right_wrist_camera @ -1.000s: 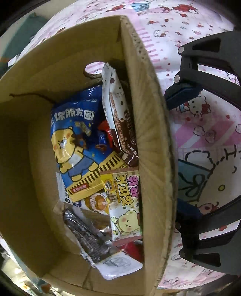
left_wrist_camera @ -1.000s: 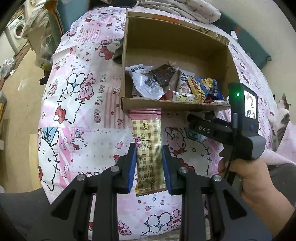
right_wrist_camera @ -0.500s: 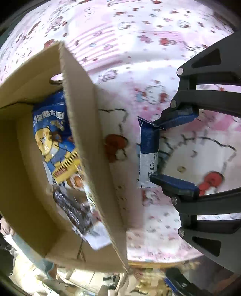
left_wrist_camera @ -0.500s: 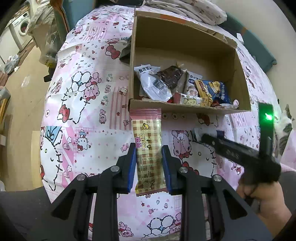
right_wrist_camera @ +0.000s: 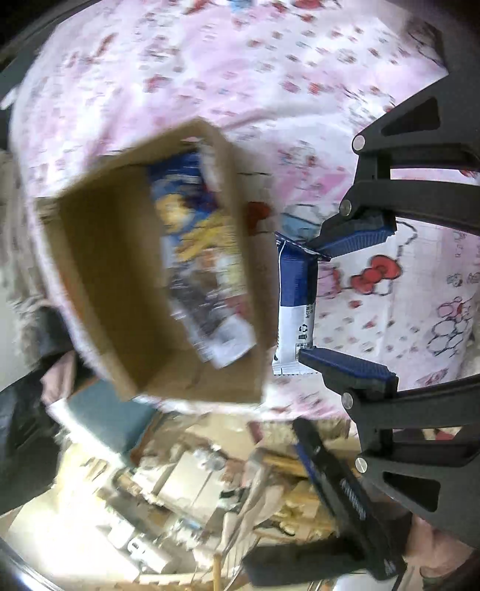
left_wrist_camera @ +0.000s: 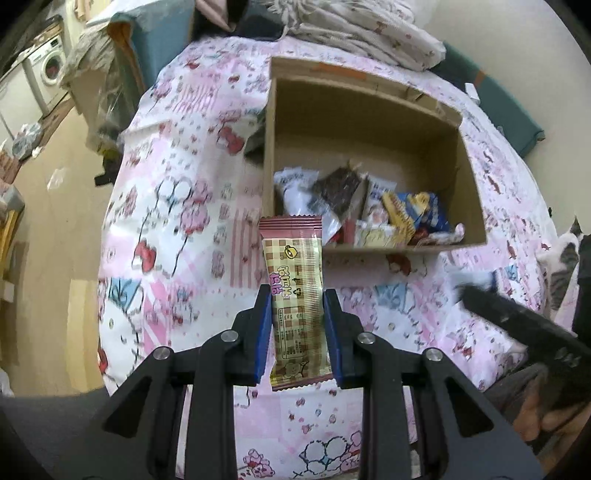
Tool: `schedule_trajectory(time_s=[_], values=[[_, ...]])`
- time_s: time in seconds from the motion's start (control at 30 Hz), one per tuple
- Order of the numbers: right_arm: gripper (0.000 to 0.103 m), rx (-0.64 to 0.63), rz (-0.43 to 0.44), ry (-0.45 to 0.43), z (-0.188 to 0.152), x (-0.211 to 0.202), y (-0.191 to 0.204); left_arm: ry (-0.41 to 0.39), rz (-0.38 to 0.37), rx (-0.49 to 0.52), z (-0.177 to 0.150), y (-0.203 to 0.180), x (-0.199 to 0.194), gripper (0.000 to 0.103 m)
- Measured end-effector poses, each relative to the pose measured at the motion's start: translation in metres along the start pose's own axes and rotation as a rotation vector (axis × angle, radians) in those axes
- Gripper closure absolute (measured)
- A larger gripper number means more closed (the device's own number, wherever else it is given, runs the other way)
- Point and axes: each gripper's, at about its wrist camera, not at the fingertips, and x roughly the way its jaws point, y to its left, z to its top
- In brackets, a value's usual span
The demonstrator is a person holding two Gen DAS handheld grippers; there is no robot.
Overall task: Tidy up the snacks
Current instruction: 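Lower both held bars into the box and open both tools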
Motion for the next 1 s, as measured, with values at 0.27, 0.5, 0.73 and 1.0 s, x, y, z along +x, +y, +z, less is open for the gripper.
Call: schedule_trajectory(time_s=[0.27, 0.5, 0.73, 1.0], values=[[0.051, 0.001, 0.0, -0.119, 0.056, -0.011, -0.015, -0.076, -0.001, 0.062, 0.063, -0.025, 0.003, 0.08], [0.051, 0.021, -0.01, -0.124, 0.072, 0.007, -0.033, -0.088, -0.001, 0.098, 0.085, -0.04, 0.038, 0.08], [0.05, 0.042, -0.031, -0.044, 0.066, 0.032, -0.039, -0.127, -0.032, 0.15, 0.077, -0.048, 0.062, 0.08], [0.049, 0.054, -0.035, -0.012, 0.062, 0.039, -0.039, -0.168, -0.024, 0.142, 0.079, -0.048, 0.061, 0.079]])
